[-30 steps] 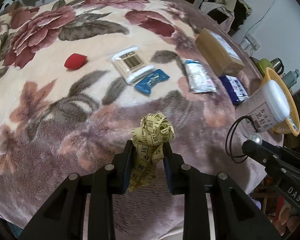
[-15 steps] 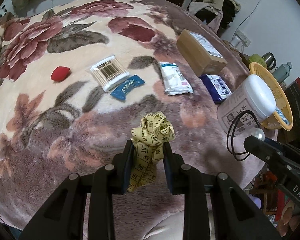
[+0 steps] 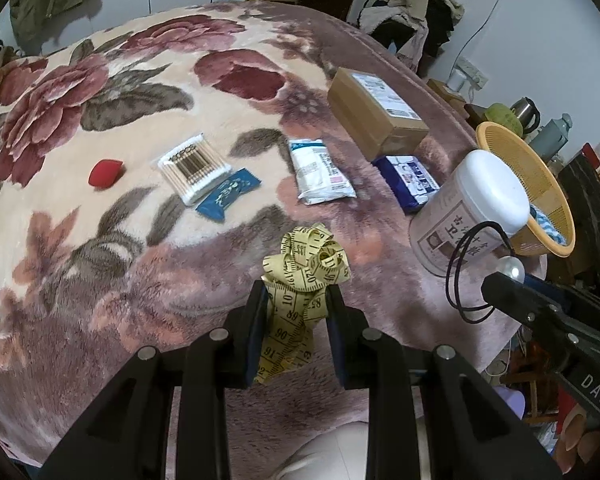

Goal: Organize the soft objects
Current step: 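Lift and carry the tape measure and hair tie over the orange basket with both tools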

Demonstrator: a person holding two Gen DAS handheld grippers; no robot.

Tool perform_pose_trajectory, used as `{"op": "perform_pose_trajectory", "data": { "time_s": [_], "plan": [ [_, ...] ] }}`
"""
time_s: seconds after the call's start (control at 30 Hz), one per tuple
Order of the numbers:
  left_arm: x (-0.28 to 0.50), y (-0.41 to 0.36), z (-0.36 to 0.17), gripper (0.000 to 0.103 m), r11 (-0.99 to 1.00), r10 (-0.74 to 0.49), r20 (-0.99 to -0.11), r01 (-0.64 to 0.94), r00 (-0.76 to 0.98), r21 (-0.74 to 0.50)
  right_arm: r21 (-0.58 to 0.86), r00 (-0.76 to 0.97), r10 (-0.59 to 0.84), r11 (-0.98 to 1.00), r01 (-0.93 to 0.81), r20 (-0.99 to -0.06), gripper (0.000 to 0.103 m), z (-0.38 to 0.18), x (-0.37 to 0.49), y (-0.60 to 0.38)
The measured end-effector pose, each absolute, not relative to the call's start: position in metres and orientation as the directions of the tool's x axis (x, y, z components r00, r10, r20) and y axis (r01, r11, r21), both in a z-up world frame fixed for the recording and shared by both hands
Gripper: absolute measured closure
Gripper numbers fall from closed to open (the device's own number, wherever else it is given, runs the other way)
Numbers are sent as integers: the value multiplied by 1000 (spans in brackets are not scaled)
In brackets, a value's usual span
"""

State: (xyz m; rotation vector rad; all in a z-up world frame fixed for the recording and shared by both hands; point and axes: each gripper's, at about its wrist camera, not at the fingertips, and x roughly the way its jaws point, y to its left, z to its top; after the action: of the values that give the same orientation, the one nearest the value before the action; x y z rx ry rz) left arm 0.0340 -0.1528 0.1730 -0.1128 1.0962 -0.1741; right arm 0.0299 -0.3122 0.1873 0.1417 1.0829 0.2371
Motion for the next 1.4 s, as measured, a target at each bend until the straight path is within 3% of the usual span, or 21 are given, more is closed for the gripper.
{"op": "perform_pose_trajectory", "data": {
  "time_s": [0.67,1.4],
  "plan": [
    [43,-197,199,75,974,-217,-853,162,474,-158,231,502,236,970,-74,-832,78,209,29,-347],
    [71,-299,228,75,943,-278,-830,300,483,-142,247,564,177,968,49,-807,78,224,35,-433]
  ]
}}
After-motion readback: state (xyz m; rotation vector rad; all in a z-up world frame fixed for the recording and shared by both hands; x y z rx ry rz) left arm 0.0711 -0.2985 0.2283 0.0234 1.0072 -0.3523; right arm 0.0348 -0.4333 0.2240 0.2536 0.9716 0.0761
